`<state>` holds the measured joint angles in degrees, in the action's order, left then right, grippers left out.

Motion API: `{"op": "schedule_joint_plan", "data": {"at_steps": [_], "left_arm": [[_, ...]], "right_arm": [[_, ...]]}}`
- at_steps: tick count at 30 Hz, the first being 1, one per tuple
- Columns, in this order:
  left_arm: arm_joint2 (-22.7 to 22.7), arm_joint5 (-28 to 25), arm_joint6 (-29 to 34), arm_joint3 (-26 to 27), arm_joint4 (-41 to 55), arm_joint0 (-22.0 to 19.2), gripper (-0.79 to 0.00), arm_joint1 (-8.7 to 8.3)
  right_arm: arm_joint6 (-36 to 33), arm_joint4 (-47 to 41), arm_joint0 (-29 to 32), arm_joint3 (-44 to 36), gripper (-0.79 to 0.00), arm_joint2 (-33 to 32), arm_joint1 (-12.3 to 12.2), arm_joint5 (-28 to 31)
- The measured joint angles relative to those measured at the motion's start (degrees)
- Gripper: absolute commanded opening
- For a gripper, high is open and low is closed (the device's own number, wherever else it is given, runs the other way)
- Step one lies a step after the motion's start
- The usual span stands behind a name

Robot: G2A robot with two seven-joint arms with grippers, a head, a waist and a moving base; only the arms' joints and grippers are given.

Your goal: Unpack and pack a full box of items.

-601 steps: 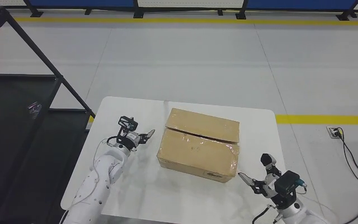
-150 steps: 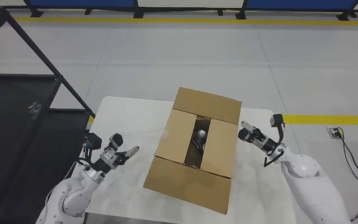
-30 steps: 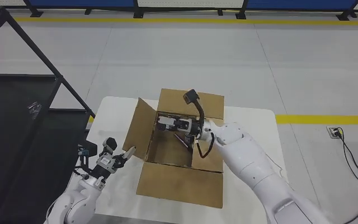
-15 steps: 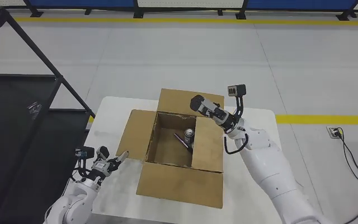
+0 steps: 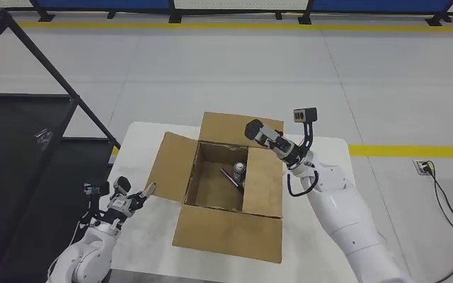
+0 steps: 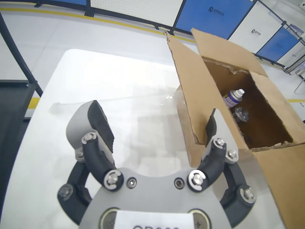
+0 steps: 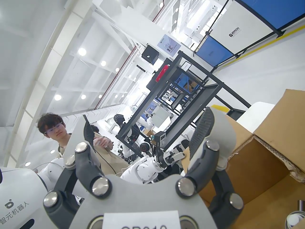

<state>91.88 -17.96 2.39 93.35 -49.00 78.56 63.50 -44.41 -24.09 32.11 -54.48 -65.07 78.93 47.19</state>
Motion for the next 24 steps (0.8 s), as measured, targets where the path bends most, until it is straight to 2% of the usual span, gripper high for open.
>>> {"op": "schedule_joint_plan", "data": {"at_steps": [8,11,15,20,24], "left_arm": [[1.6,-1.0,0.1,11.1,1.5,1.1,0.0,-0.06],[0.9,-2.9,3.3,15.3,6.3,0.5,0.0,-0.03],[-2.7,-4.6,10.8,18.7,13.0,-2.1,0.0,0.04],[-10.4,-2.0,20.0,15.7,18.4,-9.3,0.0,0.61],[-19.0,0.8,27.7,7.5,25.7,-18.1,0.0,1.81]], "right_arm": [[-5.8,-0.7,4.0,-5.7,0.0,-3.6,-1.7,5.4],[-7.7,0.0,6.1,-9.1,0.0,-5.6,-3.0,5.2],[-7.8,1.9,10.6,-14.7,0.0,-9.3,-5.1,4.9],[-6.9,2.8,16.8,-20.3,0.0,-14.4,-7.4,5.7],[-6.0,2.6,22.2,-23.2,0.0,-19.0,-9.2,6.7]]}}
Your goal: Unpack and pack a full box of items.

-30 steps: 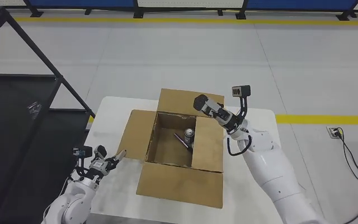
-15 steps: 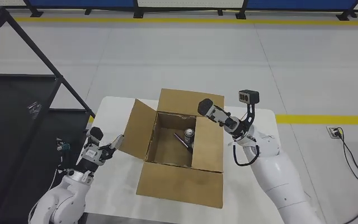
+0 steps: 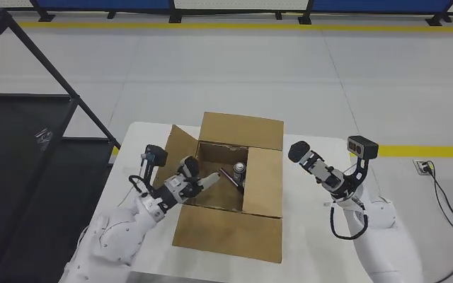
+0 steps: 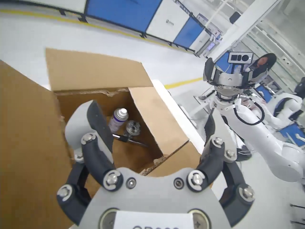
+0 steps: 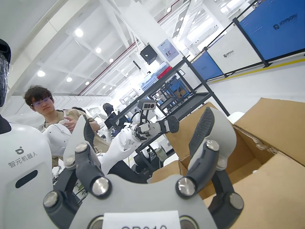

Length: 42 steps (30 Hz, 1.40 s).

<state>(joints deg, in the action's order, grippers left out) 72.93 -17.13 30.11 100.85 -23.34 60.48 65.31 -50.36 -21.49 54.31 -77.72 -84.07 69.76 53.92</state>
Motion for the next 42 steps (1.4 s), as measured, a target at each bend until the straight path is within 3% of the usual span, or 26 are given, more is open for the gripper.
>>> {"op": "schedule_joint_plan", "data": {"at_steps": [9,15,21,29,42], "left_arm": [[-15.4,3.4,7.2,-19.1,5.8,-14.4,0.0,3.6],[-21.6,2.7,9.2,-27.9,11.2,-19.8,0.0,6.08],[-25.1,1.1,9.8,-32.6,15.5,-23.0,0.0,8.12],[-25.6,-1.7,10.8,-34.7,18.8,-25.1,0.0,9.26],[-23.2,-5.4,9.3,-25.7,18.1,-22.8,0.0,8.88]], "right_arm": [[0.9,-2.1,6.5,-0.1,0.0,-6.2,-2.2,0.9],[1.2,-2.7,7.3,0.7,0.0,-6.9,-2.9,1.2],[1.3,-3.4,6.8,1.9,0.0,-6.8,-3.4,1.3],[1.8,-4.0,6.1,2.9,0.0,-5.7,-3.8,1.8],[6.0,-5.9,6.3,5.0,0.0,-4.8,-4.1,4.0]]}}
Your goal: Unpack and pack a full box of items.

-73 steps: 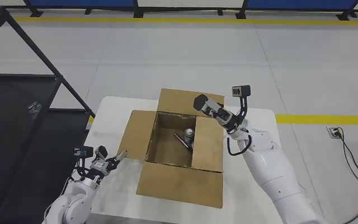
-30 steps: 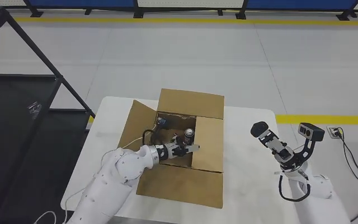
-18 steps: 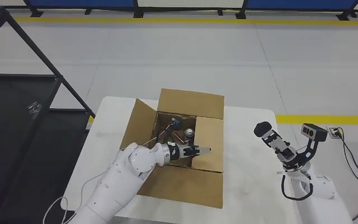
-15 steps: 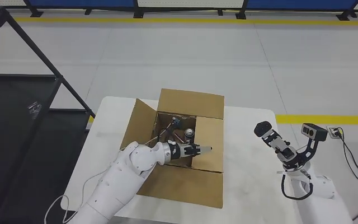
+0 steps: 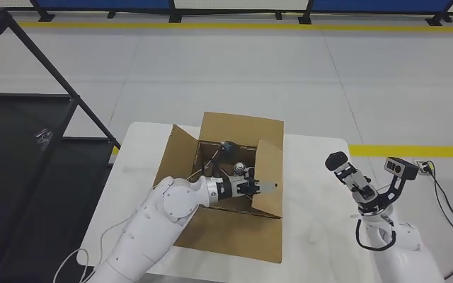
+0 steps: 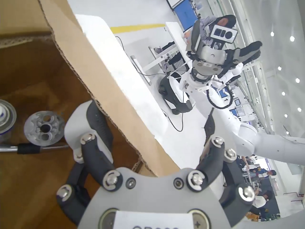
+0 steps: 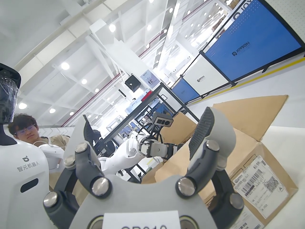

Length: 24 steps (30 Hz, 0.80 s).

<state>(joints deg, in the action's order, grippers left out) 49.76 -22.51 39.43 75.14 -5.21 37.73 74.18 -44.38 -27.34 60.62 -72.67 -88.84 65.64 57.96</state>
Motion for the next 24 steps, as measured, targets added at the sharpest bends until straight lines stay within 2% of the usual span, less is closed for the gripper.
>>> {"op": "schedule_joint_plan", "data": {"at_steps": [5,14,24], "left_arm": [[-2.4,-0.1,-0.9,0.4,-0.4,-1.4,0.0,1.1],[-10.0,-1.7,-7.1,-2.5,-4.9,-4.7,0.0,4.66],[-19.3,0.5,-15.5,-13.2,-10.4,-9.8,0.0,10.97]], "right_arm": [[2.5,0.0,2.2,-0.4,0.0,-1.5,-0.1,0.1],[5.4,-1.3,9.4,-3.0,0.0,-6.2,0.1,0.0],[9.5,-0.4,15.0,-4.7,0.0,-12.9,1.1,0.0]]}}
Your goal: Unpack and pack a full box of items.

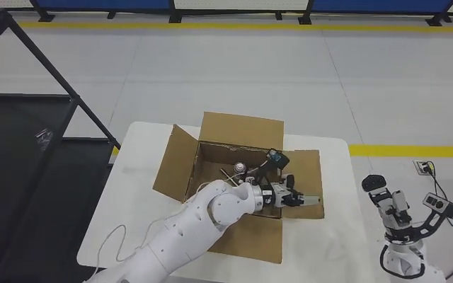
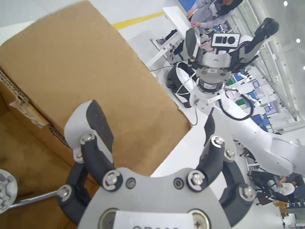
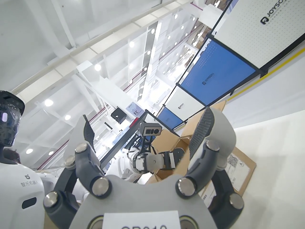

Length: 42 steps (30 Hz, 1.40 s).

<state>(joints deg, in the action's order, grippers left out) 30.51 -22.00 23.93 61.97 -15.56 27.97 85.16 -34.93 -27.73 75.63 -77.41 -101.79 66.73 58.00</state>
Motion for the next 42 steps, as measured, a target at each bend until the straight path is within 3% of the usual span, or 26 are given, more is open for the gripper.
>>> {"op": "schedule_joint_plan", "data": {"at_steps": [12,19,24,29,36,42], "left_arm": [[-3.2,-0.4,-0.7,-10.1,1.1,-2.9,0.0,5.57],[-0.3,-2.2,-1.7,-10.5,1.1,-4.1,0.0,6.03],[4.7,-3.1,-2.3,-5.3,-0.5,-3.0,0.0,4.14],[12.6,-2.4,-1.7,3.5,-3.0,0.4,0.0,0.91],[30.0,0.8,2.5,22.8,-6.4,11.4,0.0,-4.63],[44.8,1.9,5.3,35.3,-6.8,21.3,0.0,-7.69]], "right_arm": [[3.0,1.6,2.6,-0.3,0.0,-3.8,1.1,0.0],[3.1,1.7,2.6,-0.4,0.0,-3.8,1.1,-0.2],[6.7,10.1,1.5,-4.5,0.0,-5.0,1.1,-0.9],[3.7,23.1,-2.3,-9.3,0.0,-3.4,0.6,-3.9],[2.4,40.9,-8.8,-15.5,0.0,2.4,0.5,-12.7],[-2.7,51.0,-15.5,-17.0,0.0,10.8,0.5,-19.8]]}}
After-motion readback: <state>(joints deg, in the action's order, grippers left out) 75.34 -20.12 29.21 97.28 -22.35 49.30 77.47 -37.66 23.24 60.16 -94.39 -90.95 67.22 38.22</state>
